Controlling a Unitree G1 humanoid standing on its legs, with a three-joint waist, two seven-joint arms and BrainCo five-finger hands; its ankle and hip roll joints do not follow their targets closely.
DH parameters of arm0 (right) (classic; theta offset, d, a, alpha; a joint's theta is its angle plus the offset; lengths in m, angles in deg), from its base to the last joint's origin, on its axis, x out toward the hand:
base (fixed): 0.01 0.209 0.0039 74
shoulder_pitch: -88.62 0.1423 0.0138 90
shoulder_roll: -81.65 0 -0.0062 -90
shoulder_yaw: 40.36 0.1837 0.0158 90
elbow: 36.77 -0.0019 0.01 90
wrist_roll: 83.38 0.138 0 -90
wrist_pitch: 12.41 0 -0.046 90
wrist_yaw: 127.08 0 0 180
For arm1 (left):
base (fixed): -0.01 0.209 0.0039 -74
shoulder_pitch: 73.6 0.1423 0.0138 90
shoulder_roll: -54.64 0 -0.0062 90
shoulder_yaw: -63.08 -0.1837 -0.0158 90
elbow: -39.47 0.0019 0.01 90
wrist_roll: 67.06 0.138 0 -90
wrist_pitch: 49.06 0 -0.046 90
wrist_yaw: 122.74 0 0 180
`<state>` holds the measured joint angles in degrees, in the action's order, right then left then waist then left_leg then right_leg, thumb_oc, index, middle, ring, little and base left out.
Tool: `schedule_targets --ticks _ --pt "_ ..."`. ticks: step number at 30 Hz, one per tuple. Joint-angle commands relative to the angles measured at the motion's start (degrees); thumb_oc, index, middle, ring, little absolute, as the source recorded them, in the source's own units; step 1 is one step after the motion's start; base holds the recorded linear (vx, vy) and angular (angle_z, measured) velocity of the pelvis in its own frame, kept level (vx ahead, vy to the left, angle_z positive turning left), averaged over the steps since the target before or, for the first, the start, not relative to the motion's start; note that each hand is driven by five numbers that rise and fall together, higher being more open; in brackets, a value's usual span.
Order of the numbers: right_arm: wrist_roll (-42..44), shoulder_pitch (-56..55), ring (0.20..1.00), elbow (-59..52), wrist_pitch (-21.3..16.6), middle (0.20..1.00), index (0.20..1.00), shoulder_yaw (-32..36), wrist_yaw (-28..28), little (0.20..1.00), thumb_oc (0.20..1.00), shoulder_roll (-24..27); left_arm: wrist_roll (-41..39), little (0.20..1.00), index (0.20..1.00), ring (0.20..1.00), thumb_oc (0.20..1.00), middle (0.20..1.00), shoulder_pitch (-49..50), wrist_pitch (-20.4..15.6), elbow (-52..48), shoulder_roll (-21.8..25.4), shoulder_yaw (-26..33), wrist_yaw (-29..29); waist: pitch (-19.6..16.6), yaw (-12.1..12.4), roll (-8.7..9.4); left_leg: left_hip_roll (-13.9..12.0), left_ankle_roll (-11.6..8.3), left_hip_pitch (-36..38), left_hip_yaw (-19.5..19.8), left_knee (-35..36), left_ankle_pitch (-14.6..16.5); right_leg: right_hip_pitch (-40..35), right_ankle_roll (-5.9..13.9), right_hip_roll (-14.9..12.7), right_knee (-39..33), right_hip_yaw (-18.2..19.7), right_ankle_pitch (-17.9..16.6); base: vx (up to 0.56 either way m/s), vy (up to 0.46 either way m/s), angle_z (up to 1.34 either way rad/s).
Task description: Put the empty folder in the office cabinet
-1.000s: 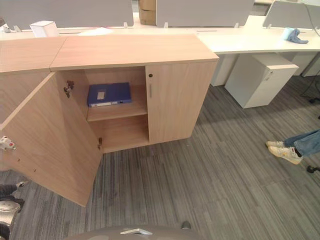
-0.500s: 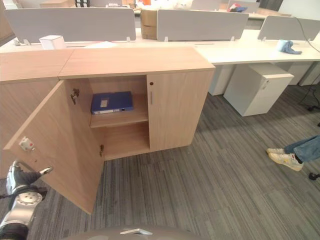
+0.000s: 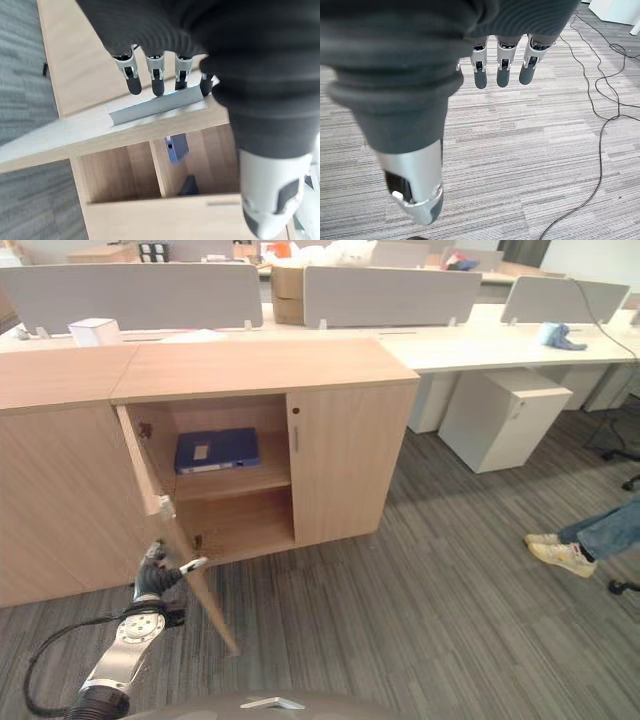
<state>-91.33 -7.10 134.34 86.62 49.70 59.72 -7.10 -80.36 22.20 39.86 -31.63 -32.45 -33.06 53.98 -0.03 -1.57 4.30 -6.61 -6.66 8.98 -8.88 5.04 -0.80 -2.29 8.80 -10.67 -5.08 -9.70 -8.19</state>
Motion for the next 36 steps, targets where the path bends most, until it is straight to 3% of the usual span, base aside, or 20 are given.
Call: schedule_targets --ticks 1,6,7,9,14,17,24,25,28,30,36 --pt "-2.4 4.7 1.000 3.3 0.5 1.000 1.000 -2.8 0.7 1.000 1.000 0.6 -8.8 1.000 1.000 1.000 1.000 1.000 -1.0 -2.9 -6.0 -1.5 -5.2 7.4 1.9 -1.4 -0.29 1.3 2.67 -2.0 1.9 0.0 4.8 -0.6 3.06 -3.2 0.5 0.7 4.0 -0.01 0.001 -0.10" --pt "-2.4 4.9 1.000 3.1 0.5 1.000 1.000 -2.9 0.7 1.000 1.000 0.6 -10.2 1.000 1.000 1.000 1.000 1.000 -0.9 -2.9 -6.6 -1.7 -5.8 7.9 1.9 -1.4 -0.27 1.4 2.71 -2.0 1.8 0.0 4.9 -0.5 3.07 -3.2 0.5 0.8 3.9 0.00 -0.002 -0.09" --pt "-3.2 5.2 1.000 2.8 0.4 1.000 1.000 -3.2 0.9 1.000 1.000 0.2 -14.5 1.000 1.000 1.000 1.000 1.000 0.4 -2.7 -7.8 -1.6 -7.4 10.6 2.0 -1.4 -0.09 1.5 2.84 -1.9 1.6 0.0 4.9 -0.4 3.10 -3.3 0.5 1.0 3.8 0.00 0.000 0.00" --pt "-3.2 5.1 1.000 2.7 0.3 1.000 1.000 -3.3 0.9 1.000 1.000 -0.2 -16.9 1.000 1.000 1.000 1.000 1.000 0.8 -2.3 -5.8 -2.4 -6.8 10.5 2.0 -1.1 0.10 1.6 2.94 -2.0 1.6 0.0 5.0 -0.4 3.09 -3.4 0.6 1.1 3.8 0.00 0.000 0.00" --pt "-3.3 5.2 1.000 2.5 0.2 1.000 1.000 -3.4 0.8 1.000 1.000 -0.6 -16.5 1.000 1.000 1.000 1.000 1.000 2.8 -1.9 -2.5 -2.3 -5.0 10.4 2.0 -0.6 0.16 1.7 3.03 -2.2 1.9 0.0 4.9 -0.5 3.04 -3.5 0.7 0.7 3.7 0.00 0.000 0.00" --pt "-2.9 5.4 1.000 2.3 0.0 1.000 1.000 -3.5 1.0 1.000 1.000 -0.7 -14.1 1.000 1.000 1.000 1.000 1.000 3.7 -1.7 4.3 -2.0 -3.3 9.6 2.0 -0.2 0.10 1.8 3.05 -2.4 2.2 0.0 4.8 -0.5 3.04 -3.6 0.9 0.4 3.7 -0.01 0.009 0.06" --pt "-0.6 6.6 1.000 1.0 -0.5 1.000 1.000 -4.4 1.6 1.000 1.000 -1.4 0.8 1.000 1.000 1.000 1.000 1.000 2.0 0.5 39.0 -4.6 2.9 4.2 2.2 0.6 -0.11 2.1 3.20 -2.9 3.2 0.0 4.4 -0.3 2.78 -3.8 1.5 -0.5 4.0 -0.01 0.010 0.05" --pt "-0.6 6.6 1.000 1.0 -0.5 1.000 1.000 -4.4 1.6 1.000 1.000 -1.4 0.8 1.000 1.000 1.000 1.000 1.000 2.0 0.5 39.0 -4.6 2.9 4.2 2.2 0.6 -0.11 2.1 3.20 -2.9 3.2 0.0 4.4 -0.3 2.78 -3.8 1.5 -0.5 4.0 0.00 -0.007 0.05" --pt "0.8 7.4 1.000 0.7 -0.7 1.000 1.000 -5.2 2.6 1.000 1.000 -2.6 4.1 1.000 1.000 1.000 1.000 1.000 0.4 0.9 52.1 -5.4 6.5 1.2 2.4 1.0 0.27 2.3 3.10 -3.2 3.8 0.0 4.3 -0.3 2.60 -3.9 1.7 -0.7 4.2 -0.01 -0.015 0.09" --pt "2.3 7.4 1.000 0.7 -1.0 1.000 1.000 -5.4 2.7 1.000 1.000 -3.9 2.3 1.000 1.000 1.000 1.000 1.000 1.6 2.3 60.0 -5.6 12.2 -1.2 2.3 1.7 0.79 2.4 3.05 -3.3 4.0 0.0 4.2 -0.4 2.48 -4.1 1.6 -1.2 4.3 0.01 -0.023 0.08" --pt "3.1 7.2 1.000 1.5 -1.1 1.000 1.000 -5.8 1.7 1.000 1.000 -4.7 2.4 1.000 1.000 1.000 1.000 1.000 3.1 3.8 65.0 -5.9 15.9 -1.9 2.3 2.8 0.94 2.5 3.08 -3.5 4.7 0.0 4.0 -0.9 2.40 -4.3 1.6 -2.2 4.3 0.00 -0.012 0.13"
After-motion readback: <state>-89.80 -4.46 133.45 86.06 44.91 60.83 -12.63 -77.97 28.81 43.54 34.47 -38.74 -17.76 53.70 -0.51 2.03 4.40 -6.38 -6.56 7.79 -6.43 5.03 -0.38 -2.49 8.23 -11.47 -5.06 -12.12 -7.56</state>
